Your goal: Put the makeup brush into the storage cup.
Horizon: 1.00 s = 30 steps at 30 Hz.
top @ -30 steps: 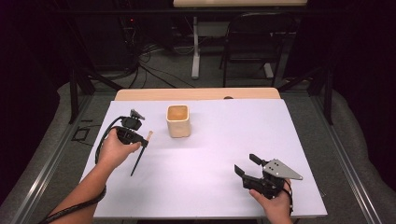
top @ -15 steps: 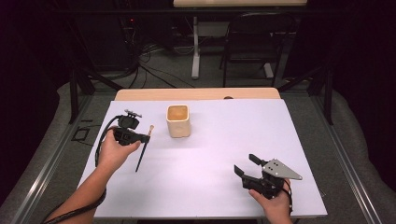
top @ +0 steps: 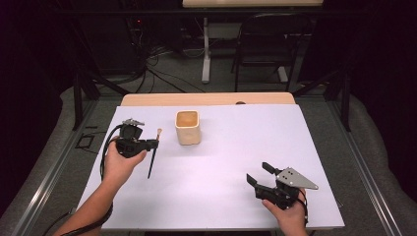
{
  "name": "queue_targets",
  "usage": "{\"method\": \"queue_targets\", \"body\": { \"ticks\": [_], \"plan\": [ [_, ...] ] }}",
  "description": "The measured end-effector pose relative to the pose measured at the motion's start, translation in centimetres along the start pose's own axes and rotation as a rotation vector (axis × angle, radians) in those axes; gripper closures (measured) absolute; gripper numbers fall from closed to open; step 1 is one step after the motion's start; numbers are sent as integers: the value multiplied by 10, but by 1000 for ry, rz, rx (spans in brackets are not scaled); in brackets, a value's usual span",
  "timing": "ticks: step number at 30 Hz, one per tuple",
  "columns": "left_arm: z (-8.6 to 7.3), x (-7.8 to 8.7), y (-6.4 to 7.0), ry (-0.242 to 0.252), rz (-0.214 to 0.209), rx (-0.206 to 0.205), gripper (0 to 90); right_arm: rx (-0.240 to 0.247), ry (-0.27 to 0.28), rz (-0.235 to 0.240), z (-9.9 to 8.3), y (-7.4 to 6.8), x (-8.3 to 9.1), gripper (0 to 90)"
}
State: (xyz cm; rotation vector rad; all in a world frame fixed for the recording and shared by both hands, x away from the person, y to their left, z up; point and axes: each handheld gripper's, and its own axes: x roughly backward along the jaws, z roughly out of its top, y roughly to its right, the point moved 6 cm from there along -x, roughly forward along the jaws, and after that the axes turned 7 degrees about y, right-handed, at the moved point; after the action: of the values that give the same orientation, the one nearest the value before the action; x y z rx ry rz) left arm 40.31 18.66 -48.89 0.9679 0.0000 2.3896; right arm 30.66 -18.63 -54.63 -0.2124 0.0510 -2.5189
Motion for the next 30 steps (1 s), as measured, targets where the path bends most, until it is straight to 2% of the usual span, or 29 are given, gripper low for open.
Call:
{"method": "queue_targets", "body": {
  "ticks": [3, 4, 7, 21, 24, 30],
  "plan": [
    [-1, 1, 2, 22, -7, -8, 836, -1, -2, 1, 0, 0, 0, 276],
    [-1, 2, 3, 51, -8, -13, 835, -1, -2, 1, 0, 0, 0, 276],
    [0, 4, 7, 80, -18, -18, 835, -5, 6, 3, 0, 0, -1, 277],
    [1, 12, 20, 203, -71, 1, 836, -3, -8, 9, -1, -2, -2, 286],
    [1, 13, 22, 242, -85, 21, 836, -6, -13, 11, -1, -3, -2, 288],
    [0, 15, 23, 274, -113, 59, 836, -10, -11, 25, -1, -7, -5, 290]
  ]
}}
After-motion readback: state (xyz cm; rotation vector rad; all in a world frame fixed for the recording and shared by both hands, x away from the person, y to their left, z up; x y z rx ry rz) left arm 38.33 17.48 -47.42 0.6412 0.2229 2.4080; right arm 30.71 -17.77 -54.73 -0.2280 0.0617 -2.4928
